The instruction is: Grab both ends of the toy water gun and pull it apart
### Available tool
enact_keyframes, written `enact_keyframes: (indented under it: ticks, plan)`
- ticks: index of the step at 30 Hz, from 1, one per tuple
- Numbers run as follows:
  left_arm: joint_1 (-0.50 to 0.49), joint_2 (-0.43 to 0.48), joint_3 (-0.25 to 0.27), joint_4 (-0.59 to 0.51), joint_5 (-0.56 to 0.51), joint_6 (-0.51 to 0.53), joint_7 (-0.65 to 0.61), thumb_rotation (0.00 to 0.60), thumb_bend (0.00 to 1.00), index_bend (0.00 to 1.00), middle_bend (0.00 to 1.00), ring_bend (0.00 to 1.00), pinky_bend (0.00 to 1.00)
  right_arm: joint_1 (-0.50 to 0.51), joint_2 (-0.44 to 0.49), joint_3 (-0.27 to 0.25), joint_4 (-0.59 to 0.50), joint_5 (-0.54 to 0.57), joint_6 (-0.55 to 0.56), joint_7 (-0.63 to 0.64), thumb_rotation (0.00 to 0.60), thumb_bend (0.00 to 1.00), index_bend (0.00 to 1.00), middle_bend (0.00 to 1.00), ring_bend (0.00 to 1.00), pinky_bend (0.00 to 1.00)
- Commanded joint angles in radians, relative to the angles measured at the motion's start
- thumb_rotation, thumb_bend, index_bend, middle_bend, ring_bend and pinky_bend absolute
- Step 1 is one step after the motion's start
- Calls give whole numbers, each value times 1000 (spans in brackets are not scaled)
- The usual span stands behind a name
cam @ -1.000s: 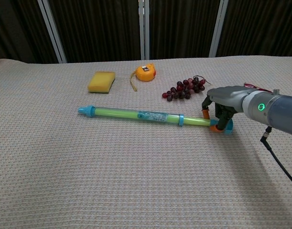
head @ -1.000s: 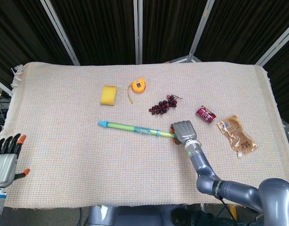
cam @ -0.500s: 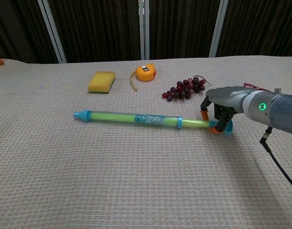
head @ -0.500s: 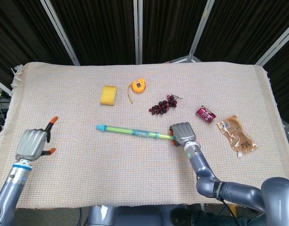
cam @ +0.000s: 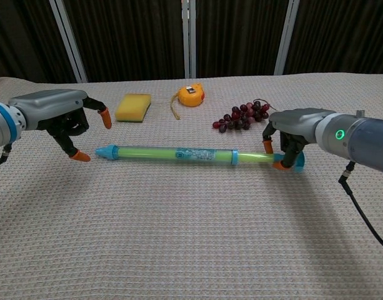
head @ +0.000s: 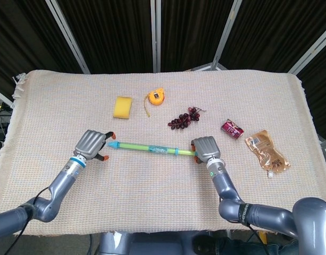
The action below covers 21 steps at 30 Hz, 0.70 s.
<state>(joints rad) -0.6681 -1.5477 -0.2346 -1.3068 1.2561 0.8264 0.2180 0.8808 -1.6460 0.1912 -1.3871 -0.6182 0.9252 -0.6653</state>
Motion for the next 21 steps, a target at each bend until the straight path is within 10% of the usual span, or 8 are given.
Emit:
enact_keyframes:
  ticks: [1,21]
  plan:
    - [-34,-54,-5,56,-27,-17,-4,600,180,360,891,877,1000,1,1,-1,-2,-3,2,3,600,373,674,1000,1000,1000]
    - [-124,-179,-10,202,-154,-82,2,600,277,410,891,877,1000,5,9,-7,-10,-11,3,28,600,377,676,1000,1000,1000]
